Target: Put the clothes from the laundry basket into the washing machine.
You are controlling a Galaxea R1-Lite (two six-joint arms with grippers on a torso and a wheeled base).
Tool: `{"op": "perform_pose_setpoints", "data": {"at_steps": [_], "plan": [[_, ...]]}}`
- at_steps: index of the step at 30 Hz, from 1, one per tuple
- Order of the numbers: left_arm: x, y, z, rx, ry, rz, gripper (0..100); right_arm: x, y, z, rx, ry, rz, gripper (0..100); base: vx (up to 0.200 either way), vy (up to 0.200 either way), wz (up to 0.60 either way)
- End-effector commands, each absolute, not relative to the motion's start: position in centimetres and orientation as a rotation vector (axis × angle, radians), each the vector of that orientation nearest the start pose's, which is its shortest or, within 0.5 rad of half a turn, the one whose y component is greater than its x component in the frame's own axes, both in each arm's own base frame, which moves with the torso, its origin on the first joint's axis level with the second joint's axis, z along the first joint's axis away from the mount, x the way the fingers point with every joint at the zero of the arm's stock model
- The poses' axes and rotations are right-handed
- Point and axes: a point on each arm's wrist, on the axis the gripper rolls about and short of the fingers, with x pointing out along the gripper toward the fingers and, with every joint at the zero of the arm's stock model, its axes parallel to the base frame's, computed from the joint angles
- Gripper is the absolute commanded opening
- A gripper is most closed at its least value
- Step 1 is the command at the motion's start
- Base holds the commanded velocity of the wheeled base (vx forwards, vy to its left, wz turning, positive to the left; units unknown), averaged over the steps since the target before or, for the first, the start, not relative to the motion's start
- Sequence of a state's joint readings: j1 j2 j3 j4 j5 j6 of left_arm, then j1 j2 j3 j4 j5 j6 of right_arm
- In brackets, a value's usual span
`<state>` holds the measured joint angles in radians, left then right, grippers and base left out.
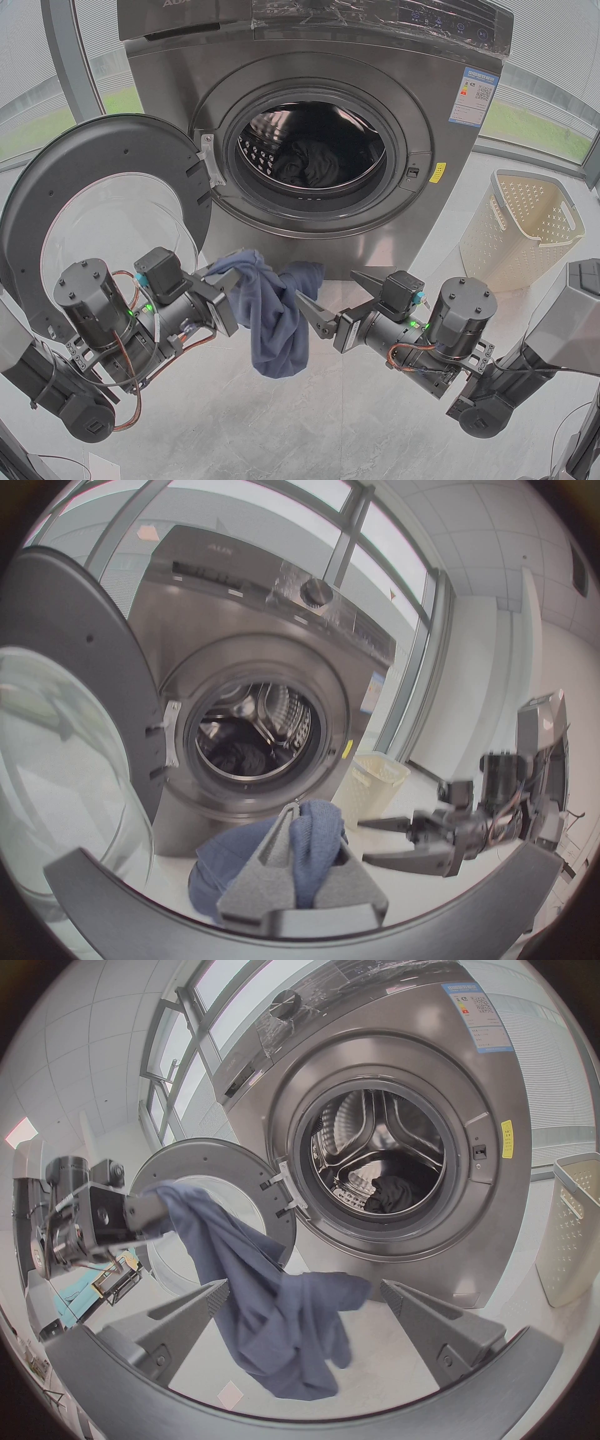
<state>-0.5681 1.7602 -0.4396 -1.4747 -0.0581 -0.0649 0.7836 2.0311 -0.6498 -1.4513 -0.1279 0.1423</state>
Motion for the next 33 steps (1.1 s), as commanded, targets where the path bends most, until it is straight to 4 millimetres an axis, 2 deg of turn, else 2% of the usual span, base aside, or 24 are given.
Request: {"op": "perform_pose_setpoints", "data": {"at_steps": [1,4,11,20,33], "plan": [[22.7,-14.3,14.4,-0.066,-0.051,-0.618,0,24.2,24.6,12.1,0.176,-0.030,0.684,100,0.000,0.000,0.00],[22.1,-13.6,12.7,-0.016,0.051,-0.613,0,24.1,25.0,11.9,0.174,-0.025,0.696,100,0.000,0.000,0.00],[22.4,-13.5,12.9,-0.019,0.047,-0.596,0,23.8,25.8,10.6,0.157,0.009,0.715,100,0.000,0.000,0.00],[22.7,-13.9,14.3,-0.036,-0.034,-0.606,0,24.9,26.0,8.2,0.125,0.063,0.687,100,0.000,0.000,0.00],[23.0,-14.3,17.3,-0.076,-0.191,-0.614,0,26.8,26.7,6.2,0.125,0.085,0.651,100,0.000,0.000,0.00]]}}
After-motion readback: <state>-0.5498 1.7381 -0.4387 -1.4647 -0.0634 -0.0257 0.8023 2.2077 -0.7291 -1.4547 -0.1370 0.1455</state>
